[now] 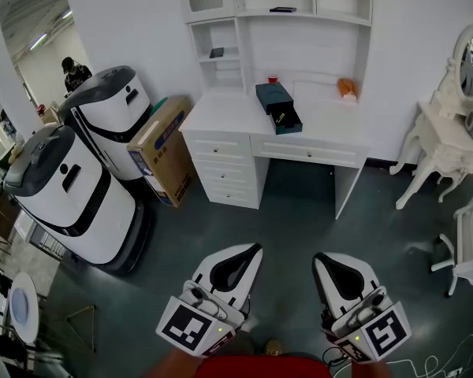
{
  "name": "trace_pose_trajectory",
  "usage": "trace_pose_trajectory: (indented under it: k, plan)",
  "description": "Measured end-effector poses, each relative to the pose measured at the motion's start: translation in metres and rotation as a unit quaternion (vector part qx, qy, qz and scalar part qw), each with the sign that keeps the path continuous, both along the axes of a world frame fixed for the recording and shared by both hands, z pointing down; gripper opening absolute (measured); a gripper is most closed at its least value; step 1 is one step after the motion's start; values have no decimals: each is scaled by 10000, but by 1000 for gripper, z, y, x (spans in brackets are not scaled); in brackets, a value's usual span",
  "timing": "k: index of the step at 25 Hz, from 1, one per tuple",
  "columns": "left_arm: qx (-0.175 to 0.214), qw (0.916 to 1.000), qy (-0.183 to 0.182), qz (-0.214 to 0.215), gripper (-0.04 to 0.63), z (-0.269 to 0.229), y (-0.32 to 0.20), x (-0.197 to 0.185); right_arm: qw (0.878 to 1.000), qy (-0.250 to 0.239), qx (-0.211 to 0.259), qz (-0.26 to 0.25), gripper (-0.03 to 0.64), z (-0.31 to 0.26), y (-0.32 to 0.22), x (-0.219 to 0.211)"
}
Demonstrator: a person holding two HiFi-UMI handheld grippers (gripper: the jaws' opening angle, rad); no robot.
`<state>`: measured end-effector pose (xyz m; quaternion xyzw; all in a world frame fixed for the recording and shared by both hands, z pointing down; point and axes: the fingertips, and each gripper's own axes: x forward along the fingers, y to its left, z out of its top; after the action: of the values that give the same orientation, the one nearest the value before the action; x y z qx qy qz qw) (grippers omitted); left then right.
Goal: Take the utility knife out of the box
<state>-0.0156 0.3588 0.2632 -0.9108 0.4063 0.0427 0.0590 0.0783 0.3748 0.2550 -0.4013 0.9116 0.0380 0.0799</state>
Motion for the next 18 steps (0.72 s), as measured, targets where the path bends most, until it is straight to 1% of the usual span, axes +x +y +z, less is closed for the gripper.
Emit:
trace_pose_trajectory:
  k: [4, 7, 10, 14, 18]
  plan:
    - [-98, 9999, -25, -112, 8, 5, -16, 6, 9999, 64, -52, -107, -5, 3, -17, 6]
    - [-94, 9998, -32, -147, 8, 7, -32, 9, 9998, 61, 38, -158, -5, 3, -35, 9]
    - [-85, 9998, -50, -175, 8, 11, -54, 9, 9998, 128, 34, -177, -5, 7, -57, 10]
    - [-67, 9998, 20, -174, 8, 13, -96, 5, 9996, 211, -31, -161, -5, 12, -98, 6]
    - [8, 9999, 19, -171, 8, 13, -154, -4, 9994, 328, -50, -92, -5, 12, -155, 1]
